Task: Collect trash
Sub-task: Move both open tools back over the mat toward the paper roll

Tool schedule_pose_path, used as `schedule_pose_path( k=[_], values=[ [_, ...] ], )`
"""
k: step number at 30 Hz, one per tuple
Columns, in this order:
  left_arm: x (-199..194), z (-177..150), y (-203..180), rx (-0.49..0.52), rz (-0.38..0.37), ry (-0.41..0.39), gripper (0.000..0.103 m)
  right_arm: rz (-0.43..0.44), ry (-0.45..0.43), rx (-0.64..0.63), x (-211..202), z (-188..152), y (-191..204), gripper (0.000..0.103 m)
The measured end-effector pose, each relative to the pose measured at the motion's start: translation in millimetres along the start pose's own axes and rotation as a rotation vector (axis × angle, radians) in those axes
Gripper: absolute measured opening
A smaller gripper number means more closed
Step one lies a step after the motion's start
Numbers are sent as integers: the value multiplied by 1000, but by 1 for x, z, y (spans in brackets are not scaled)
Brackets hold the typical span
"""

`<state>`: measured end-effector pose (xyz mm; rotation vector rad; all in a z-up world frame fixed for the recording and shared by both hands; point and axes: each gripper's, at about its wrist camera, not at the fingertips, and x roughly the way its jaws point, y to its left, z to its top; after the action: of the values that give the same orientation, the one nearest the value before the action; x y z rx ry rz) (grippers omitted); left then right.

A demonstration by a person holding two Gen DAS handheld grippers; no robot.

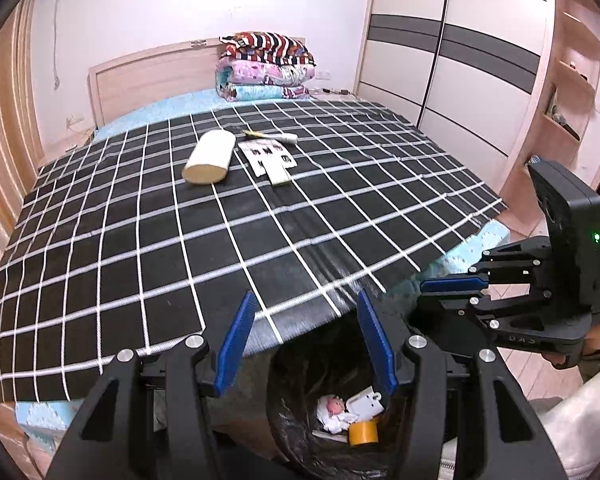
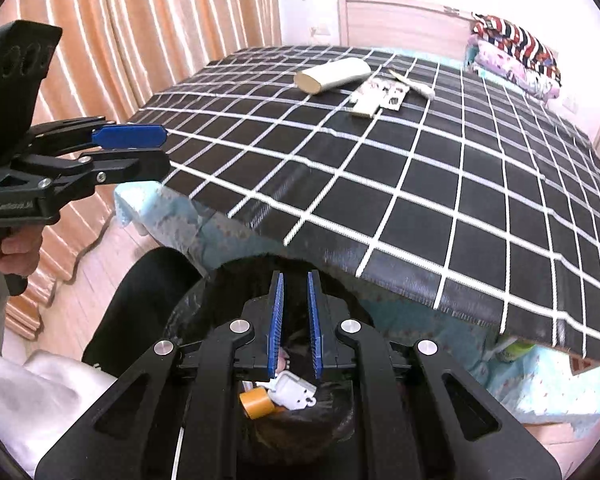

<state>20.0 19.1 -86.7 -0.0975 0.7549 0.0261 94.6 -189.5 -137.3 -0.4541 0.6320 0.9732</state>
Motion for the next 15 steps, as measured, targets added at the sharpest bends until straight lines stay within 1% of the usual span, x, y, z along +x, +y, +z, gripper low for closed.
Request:
schedule_pose_path(
  k=[3,5,6,13,15],
  values=[
    [0,9,5,-8,6,-14,51,-3,-16,-5,-2,9,-1,14],
    [1,15,8,-5,20,-21,51,-4,-39,-4,-4,15,-2,25],
    [2,18,10,-6,27,-22,51,-3,-51,-2,-6,16,-3,27],
    [12,37,27,-37,37,-30,51,-6,-74,-13,-3,39,-6,28],
    [15,43,33,-51,38,-36,57,-7,-73,-18,-1,43,-6,30]
  ],
)
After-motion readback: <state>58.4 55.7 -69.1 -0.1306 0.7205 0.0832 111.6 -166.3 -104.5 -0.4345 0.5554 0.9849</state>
